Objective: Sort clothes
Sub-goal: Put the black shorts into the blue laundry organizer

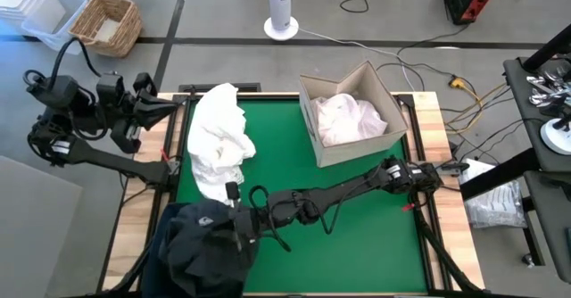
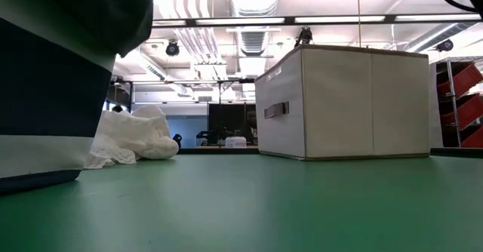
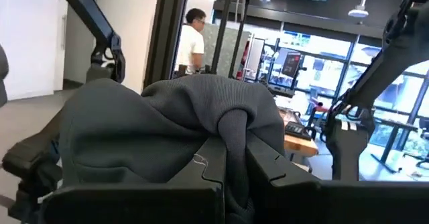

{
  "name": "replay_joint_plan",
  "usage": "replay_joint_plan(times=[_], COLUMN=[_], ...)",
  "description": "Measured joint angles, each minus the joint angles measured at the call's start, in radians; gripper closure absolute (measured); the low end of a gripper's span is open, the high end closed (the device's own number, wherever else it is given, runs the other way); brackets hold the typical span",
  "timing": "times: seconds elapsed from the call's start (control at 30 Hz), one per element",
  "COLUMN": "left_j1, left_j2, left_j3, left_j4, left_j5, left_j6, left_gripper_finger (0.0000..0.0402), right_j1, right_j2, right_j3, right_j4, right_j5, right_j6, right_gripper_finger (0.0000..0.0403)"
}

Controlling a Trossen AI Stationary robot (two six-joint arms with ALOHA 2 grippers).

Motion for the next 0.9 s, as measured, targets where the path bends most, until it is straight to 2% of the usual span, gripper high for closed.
replay_joint_plan(times=[0.07, 0.47, 0.73, 0.9], left_j1=[0.0, 0.0, 0.0, 0.0], left_j2=[0.001, 0.023, 0.037, 0.043], left_j3=[0.0, 0.0, 0.0, -0.006], left_j4=[0.001, -0.001, -0.045, -0.115], left_j5=[0.0, 0.0, 0.005, 0.093], left_j6=[0.0, 0.0, 0.0, 0.001], left_gripper_finger=[0.0401, 0.0401, 0.0401, 0.0401], right_j1=[-0.008, -0.05, -0.048, -0.048], right_j2=[0.0, -0.002, -0.002, -0.003], right_j3=[-0.024, -0.172, -0.185, -0.185], right_j4=[0.023, 0.001, -0.193, -0.269], right_j5=[-0.001, 0.003, 0.002, 0.002], right_j6=[0.013, 0.361, 0.459, 0.485], right_gripper_finger=[0.039, 0.039, 0.039, 0.0381])
